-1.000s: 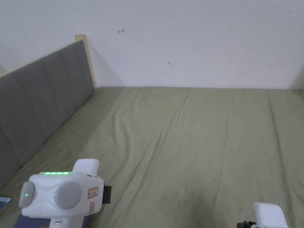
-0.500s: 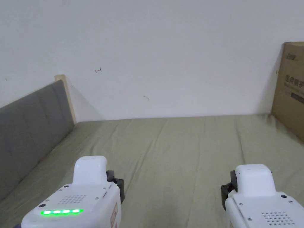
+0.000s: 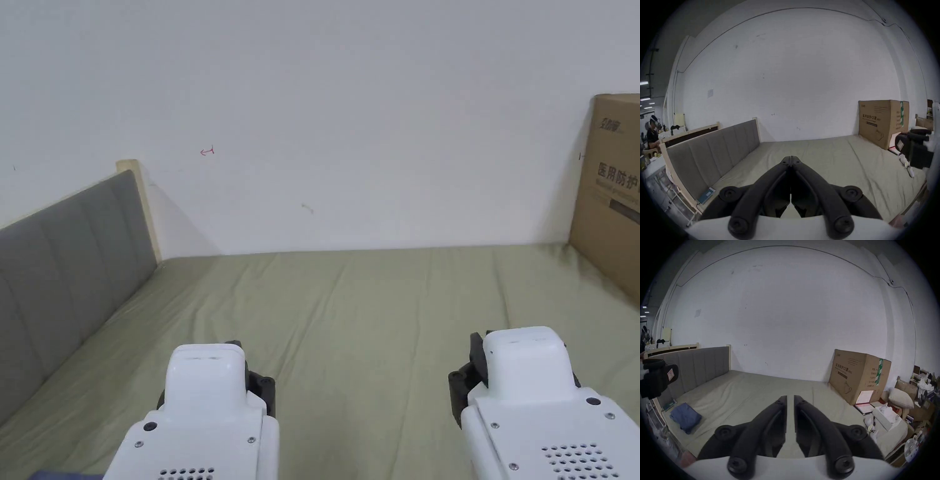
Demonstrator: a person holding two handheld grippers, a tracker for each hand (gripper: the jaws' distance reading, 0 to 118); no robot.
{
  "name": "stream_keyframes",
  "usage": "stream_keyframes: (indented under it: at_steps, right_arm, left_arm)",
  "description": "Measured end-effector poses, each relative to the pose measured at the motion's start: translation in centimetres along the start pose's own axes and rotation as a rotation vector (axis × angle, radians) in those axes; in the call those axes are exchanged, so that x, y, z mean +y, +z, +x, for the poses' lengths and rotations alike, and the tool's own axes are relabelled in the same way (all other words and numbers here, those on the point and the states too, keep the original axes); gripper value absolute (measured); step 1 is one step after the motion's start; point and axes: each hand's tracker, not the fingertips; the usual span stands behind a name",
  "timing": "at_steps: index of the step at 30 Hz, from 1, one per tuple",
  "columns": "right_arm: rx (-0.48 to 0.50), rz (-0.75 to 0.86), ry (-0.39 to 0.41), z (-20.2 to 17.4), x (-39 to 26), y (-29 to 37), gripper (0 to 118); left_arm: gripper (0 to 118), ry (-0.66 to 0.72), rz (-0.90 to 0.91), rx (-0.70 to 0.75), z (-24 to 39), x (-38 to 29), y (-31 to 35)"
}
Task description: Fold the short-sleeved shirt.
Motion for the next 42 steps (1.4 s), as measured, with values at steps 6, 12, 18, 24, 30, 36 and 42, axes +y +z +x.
stream_keyframes:
  at_steps: [6,12,18,24,30,36,42]
  right_arm:
    - [0.024,-0.013,-0.041,0.3,0.0,-0.3,84]
    - [0.021,0.013,-0.047,0.2,0.0,-0.4,118]
    - [0.023,0.003,-0.048,0.6,-0.3,-1.0,118]
    - [0.018,0.000,-0.039,1.0,-0.5,-1.3,118]
    - [0.013,-0.003,-0.044,1.0,-0.5,-1.3,118]
    - [0.009,0.001,-0.043,0.9,-0.6,-1.2,118]
    - [0.002,-0.010,-0.038,0.9,-0.7,-1.3,118]
  left_arm:
    - [106,-0.002,-0.006,-0.042,-0.9,0.3,-0.2]
    - [118,0.012,0.013,-0.065,-0.9,0.5,0.3]
    - [118,0.041,-0.022,-0.108,-0.9,0.7,0.1]
    - [118,0.117,-0.050,0.060,-1.0,0.6,0.2]
    - [118,0.063,-0.025,-0.002,-1.4,0.6,-0.1]
    - [118,0.023,0.000,-0.037,-1.1,0.6,-0.3]
    - [118,0.089,-0.005,-0.105,-1.7,0.9,-0.4]
